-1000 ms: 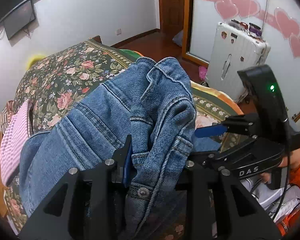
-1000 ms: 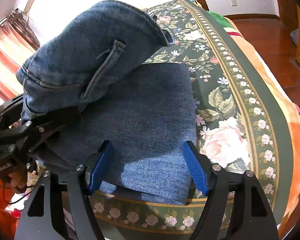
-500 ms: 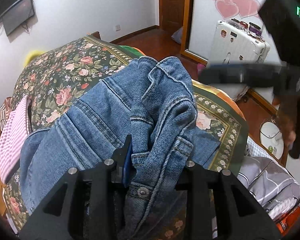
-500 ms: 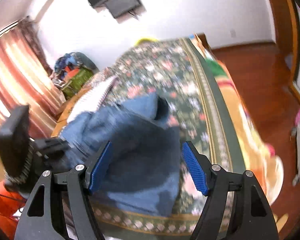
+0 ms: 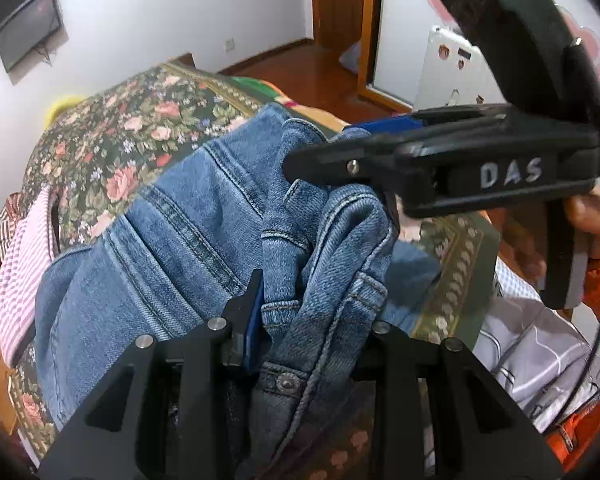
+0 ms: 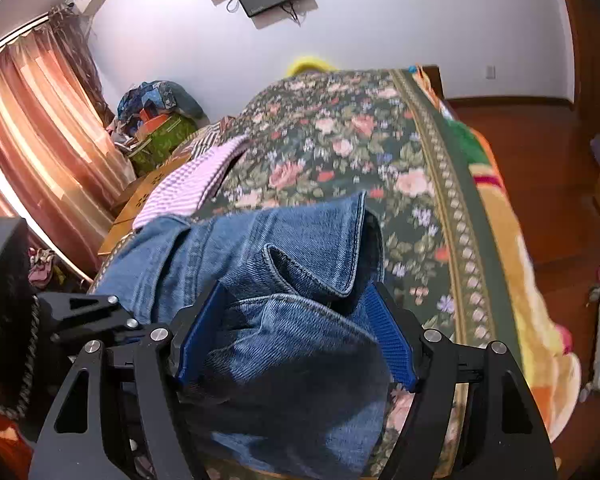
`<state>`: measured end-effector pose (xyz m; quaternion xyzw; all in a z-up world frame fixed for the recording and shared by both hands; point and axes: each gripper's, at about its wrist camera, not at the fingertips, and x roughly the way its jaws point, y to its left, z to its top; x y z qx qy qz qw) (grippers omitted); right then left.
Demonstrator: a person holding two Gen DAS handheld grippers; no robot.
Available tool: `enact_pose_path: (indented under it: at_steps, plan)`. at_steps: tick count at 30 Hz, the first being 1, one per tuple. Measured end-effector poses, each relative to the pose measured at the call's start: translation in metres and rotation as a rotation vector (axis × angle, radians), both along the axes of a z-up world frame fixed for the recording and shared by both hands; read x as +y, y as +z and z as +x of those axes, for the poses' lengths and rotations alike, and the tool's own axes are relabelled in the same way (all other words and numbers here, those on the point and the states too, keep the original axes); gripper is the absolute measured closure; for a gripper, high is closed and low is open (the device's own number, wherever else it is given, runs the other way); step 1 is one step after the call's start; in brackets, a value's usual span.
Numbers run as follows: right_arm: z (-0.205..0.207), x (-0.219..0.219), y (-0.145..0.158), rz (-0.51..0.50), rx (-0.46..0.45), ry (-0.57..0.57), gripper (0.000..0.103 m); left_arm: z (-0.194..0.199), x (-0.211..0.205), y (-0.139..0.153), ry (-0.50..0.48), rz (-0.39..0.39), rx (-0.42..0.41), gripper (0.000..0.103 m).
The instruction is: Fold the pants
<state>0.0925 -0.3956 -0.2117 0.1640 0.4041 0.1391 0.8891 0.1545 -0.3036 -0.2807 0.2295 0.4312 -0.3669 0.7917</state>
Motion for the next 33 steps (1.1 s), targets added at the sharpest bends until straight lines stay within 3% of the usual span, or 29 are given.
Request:
enact_pose_path:
  at_steps: [12,15,18,23,33]
  plan:
    - [-0.002,0.0,-0.028,-0.005,0.015,0.014,0.033,-0.005,0.013,0.009,0.008,0.032,0.092,0.07]
    - [-0.002,-0.001,-0.031,-0.011,0.02,0.017,0.033,-0.011,0.026,0.019,0.012,0.017,0.101,0.062]
    - [-0.003,-0.003,-0.032,-0.022,0.027,0.007,0.033,-0.012,0.047,0.036,0.054,-0.052,0.12,0.047]
    - [-0.012,-0.011,-0.027,-0.037,0.036,-0.018,0.033,0.002,0.088,0.064,0.182,-0.118,0.038,0.033]
    - [-0.056,-0.014,0.003,-0.059,0.025,-0.04,0.031,0.086,0.138,0.058,0.38,-0.08,-0.046,0.03]
